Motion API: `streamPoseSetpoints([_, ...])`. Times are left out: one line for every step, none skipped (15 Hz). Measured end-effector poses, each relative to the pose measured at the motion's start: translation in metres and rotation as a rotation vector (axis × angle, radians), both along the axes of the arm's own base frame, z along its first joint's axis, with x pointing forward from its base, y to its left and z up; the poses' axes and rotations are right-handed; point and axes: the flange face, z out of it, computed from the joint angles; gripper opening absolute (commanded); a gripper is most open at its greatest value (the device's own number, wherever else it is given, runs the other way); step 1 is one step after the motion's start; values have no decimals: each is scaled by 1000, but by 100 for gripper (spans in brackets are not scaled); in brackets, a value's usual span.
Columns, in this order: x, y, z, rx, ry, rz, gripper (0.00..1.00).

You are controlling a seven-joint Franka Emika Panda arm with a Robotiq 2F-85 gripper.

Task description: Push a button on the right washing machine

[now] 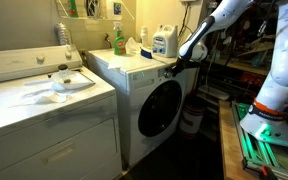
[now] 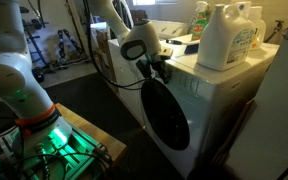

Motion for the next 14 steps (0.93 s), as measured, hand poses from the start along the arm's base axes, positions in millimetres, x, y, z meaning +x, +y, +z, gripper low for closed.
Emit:
streamPoseSetpoints([-1,0,0,5,3,-2,0])
streamPoseSetpoints([0,-2,-1,16,23,-3,0])
streamPoseSetpoints([-1,-5,-2,21,54,-11,0])
streamPoseSetpoints([-5,-9,-3,24,98,-26,0])
streamPoseSetpoints([-9,-12,-4,27,147,-42,0])
streamPoseSetpoints([-14,-13,-3,26,192,-61,0])
streamPoseSetpoints([-17,-13,0,24,231,-79,26])
streamPoseSetpoints([-20,-11,5,28,268,-90,27])
streamPoseSetpoints([-22,-6,12,38,299,-91,32])
streamPoseSetpoints([-23,1,19,52,325,-85,40])
streamPoseSetpoints([-24,9,29,66,343,-77,47])
streamPoseSetpoints([-26,17,38,80,353,-66,56])
streamPoseSetpoints([-27,26,49,93,359,-55,62])
streamPoseSetpoints([-29,35,60,102,360,-45,71])
